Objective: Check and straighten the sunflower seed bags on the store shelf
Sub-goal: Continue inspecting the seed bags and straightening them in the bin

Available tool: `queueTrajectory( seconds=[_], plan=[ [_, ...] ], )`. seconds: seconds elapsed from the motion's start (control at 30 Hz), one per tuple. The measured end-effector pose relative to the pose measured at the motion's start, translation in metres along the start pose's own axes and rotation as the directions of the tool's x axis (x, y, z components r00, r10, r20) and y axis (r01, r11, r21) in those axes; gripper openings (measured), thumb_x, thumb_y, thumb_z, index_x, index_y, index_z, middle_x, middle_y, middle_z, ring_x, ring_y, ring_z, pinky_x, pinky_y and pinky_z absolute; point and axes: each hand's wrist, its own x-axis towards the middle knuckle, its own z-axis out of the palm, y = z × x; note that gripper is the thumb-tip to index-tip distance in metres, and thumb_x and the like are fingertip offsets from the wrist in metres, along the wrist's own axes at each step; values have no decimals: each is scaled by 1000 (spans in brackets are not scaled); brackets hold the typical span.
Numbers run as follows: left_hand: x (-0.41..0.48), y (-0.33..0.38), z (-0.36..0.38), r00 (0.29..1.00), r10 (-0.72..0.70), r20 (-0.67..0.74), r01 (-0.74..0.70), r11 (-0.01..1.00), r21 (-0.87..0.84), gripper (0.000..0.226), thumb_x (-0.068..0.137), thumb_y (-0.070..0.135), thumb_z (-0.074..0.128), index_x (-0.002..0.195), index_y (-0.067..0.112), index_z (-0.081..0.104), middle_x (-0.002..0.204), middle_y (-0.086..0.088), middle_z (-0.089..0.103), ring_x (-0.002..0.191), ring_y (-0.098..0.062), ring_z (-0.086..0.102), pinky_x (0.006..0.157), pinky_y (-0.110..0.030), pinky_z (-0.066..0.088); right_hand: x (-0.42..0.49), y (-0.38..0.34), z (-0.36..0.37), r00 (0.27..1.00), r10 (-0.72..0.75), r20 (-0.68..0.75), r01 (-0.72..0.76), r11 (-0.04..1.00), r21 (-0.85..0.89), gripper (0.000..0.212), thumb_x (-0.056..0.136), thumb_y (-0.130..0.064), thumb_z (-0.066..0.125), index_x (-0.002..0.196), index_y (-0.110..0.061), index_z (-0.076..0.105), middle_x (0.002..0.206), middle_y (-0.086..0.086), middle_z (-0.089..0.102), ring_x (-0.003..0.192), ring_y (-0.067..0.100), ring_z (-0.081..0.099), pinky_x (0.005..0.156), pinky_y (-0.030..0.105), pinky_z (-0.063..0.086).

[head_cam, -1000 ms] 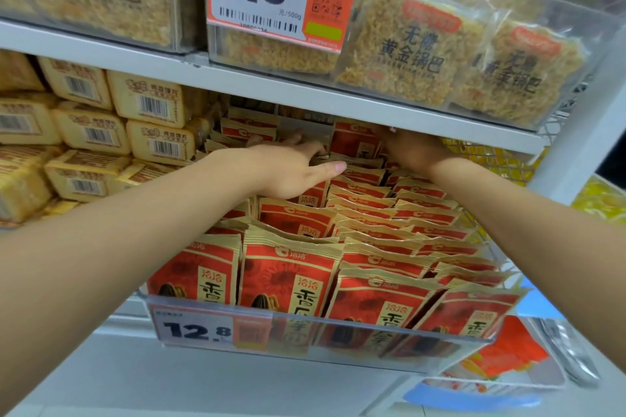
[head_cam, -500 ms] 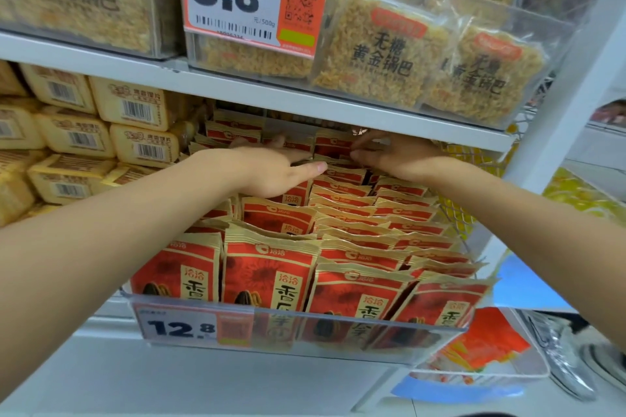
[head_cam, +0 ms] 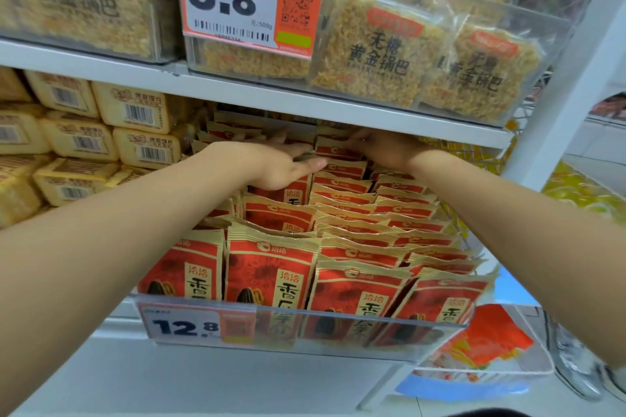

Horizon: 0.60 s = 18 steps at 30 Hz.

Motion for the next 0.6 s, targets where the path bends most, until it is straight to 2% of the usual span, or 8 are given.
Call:
queueTrajectory(
  seconds=[0.1,0.17,0.23,0.3,0.37,0.43,0.5,0.6],
  plan=[
    [-7,-2,2,1000,9,0,-8,999,-43,73,85,79,3,153,50,4,165,2,-9,152,-31,-6,119,-51,-8,-23,3,-11,998,60,-2,-58,973,224,45,88,-59,59,123,-31,61,126,-10,59,117,14,54,104,29,38],
    [-13,-4,5,999,27,-48,-30,997,-68,69,90,74,5,153,48,6,166,0,-6,152,-27,-5,119,-48,-8,-43,1,-16,995,16,103,-42,964,263,46,76,-67,67,109,-35,66,116,-11,66,107,12,61,101,33,45],
    [-18,-7,8,994,47,-95,-58,992,-112,64,94,69,8,154,46,8,166,-1,-2,153,-23,-4,120,-49,-8,-55,-4,-16,989,-47,138,24,986,165,46,73,-61,74,110,-36,67,113,-10,67,101,12,64,92,31,51],
    [-23,-13,7,993,63,-95,-79,982,-171,62,96,65,10,154,43,13,166,-2,2,153,-21,-4,121,-52,-5,-54,-11,-13,994,-85,73,87,996,-29,44,81,-51,72,120,-31,65,120,-6,62,102,13,59,84,26,47],
    [-31,-15,4,995,67,-77,-82,972,-218,64,98,62,11,155,35,19,166,-3,6,153,-21,-3,122,-52,2,-47,-19,-9,999,-31,14,32,995,-99,39,90,-45,65,124,-27,63,129,-1,59,105,18,58,84,25,44],
    [-43,-13,1,993,62,-99,-85,965,-249,63,101,57,13,156,27,22,165,-5,13,153,-22,5,123,-48,7,-43,-26,-7,1000,30,11,-28,995,-100,37,94,-43,61,126,-25,62,135,2,57,114,23,56,87,26,42],
    [-57,-9,1,984,57,-170,-107,947,-302,62,103,52,16,154,19,29,161,-7,28,149,-23,21,122,-40,16,-46,-29,-6,998,44,46,-40,996,-83,41,94,-44,60,130,-24,59,136,2,56,117,23,55,84,24,41],
    [-75,-2,4,950,-35,-311,-92,918,-386,54,104,48,28,145,17,46,147,-7,49,136,-26,44,114,-41,33,-68,-34,-8,999,0,47,-2,999,34,49,95,-47,56,136,-21,56,138,2,56,124,22,53,93,27,42]
  ],
)
